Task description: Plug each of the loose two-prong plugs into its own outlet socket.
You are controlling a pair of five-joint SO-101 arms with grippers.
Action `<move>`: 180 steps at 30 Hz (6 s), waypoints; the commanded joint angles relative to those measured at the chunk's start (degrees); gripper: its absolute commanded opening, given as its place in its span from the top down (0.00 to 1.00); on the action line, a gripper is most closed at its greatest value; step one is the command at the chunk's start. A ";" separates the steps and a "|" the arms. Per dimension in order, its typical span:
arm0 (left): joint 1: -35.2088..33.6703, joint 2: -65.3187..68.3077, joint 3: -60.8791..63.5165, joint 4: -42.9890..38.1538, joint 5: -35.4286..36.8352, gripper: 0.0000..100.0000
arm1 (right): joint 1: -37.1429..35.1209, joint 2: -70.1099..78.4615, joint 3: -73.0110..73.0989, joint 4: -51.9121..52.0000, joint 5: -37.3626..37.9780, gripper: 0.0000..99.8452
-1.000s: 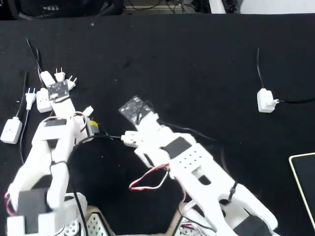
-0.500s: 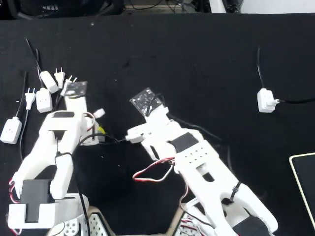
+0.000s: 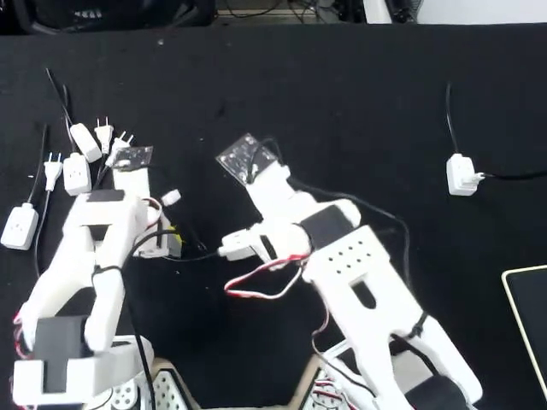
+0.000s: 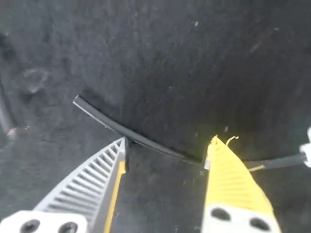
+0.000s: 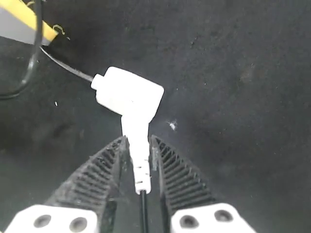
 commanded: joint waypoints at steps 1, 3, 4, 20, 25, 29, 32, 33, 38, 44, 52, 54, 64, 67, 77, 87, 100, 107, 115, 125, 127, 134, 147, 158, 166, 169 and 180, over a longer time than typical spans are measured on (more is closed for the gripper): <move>-1.54 -7.91 -0.40 1.76 -7.12 0.73 | 1.32 5.05 -9.45 5.36 1.14 0.99; -1.71 -11.87 2.86 1.14 -8.26 0.73 | 1.32 9.80 -12.62 8.53 1.14 0.99; -1.71 -14.07 5.14 0.09 -8.18 0.73 | 1.32 12.53 -14.46 10.20 1.14 0.99; -1.27 -45.80 33.19 -9.85 -4.04 0.73 | 1.05 35.03 -35.56 26.20 -12.75 0.99; -1.19 -51.08 35.47 -9.85 -4.04 0.73 | 0.97 40.04 -41.01 29.36 -15.82 0.99; -1.19 -53.27 36.26 -9.76 -4.04 0.73 | 0.44 45.23 -44.09 30.33 -15.82 0.99; -1.19 -53.80 36.53 -9.76 -4.04 0.73 | 0.62 49.63 -46.81 30.51 -17.85 0.99; -1.19 -53.80 36.53 -9.76 -4.04 0.73 | 0.70 50.86 -47.69 31.03 -19.08 0.99; -1.19 -53.89 36.53 -9.76 -4.13 0.73 | 0.44 53.49 -49.71 31.30 -21.98 0.99; -1.19 -53.89 36.53 -9.76 -4.22 0.73 | 0.44 53.93 -49.36 31.38 -22.51 0.99; -1.19 -53.89 36.53 -9.85 -4.13 0.73 | 0.70 53.58 -49.54 31.65 -22.59 0.99; -1.19 -53.89 36.53 -9.85 -4.13 0.73 | 0.70 53.41 -49.27 31.65 -20.84 0.99; -1.27 -53.89 36.53 -9.85 -4.22 0.73 | 0.79 45.23 -48.66 31.65 -14.33 0.99; -1.27 -53.89 36.53 -9.85 -4.22 0.73 | 0.79 37.76 -46.02 31.47 -9.49 0.99; -1.27 -53.89 36.53 -9.93 -4.31 0.73 | 15.91 19.30 -13.49 -3.78 6.51 0.99; -1.45 -53.89 36.88 -11.08 -4.31 0.73 | 23.82 16.04 12.18 -23.74 11.08 0.99; -1.71 -53.89 37.41 -11.69 -4.40 0.73 | 24.26 16.13 14.90 -27.34 15.82 0.99; -1.71 -53.89 37.41 -11.60 -4.40 0.73 | 23.82 16.13 17.27 -32.53 16.88 0.94; -1.71 -53.89 37.41 -11.60 -4.48 0.73 | 23.82 16.04 16.57 -32.53 16.62 0.95; -1.71 -53.89 37.41 -11.69 -4.48 0.73 | 20.92 16.13 15.60 -32.97 16.62 0.93; -1.71 -53.89 37.41 -11.69 -4.48 0.73 | 21.19 16.13 15.08 -32.70 16.70 0.92; -1.71 -53.89 37.41 -11.69 -4.48 0.73 | 21.27 16.13 15.34 -32.97 16.97 0.92; -1.71 -53.89 37.41 -11.60 -4.48 0.73 | 21.36 19.65 13.76 -32.79 16.44 0.99; -1.19 -53.71 28.62 -9.32 -3.96 0.73 | 14.77 -6.81 12.18 -14.51 6.95 0.99; -1.01 -53.89 18.07 -9.32 2.46 0.73 | -3.52 -9.19 19.82 -33.41 3.60 0.99; -0.84 -53.63 18.07 -9.41 8.35 0.73 | -6.95 -9.63 25.89 -41.41 0.18 0.99; 8.66 -53.98 25.36 -15.12 14.51 0.73 | -13.98 -9.63 28.70 -47.74 -2.81 0.99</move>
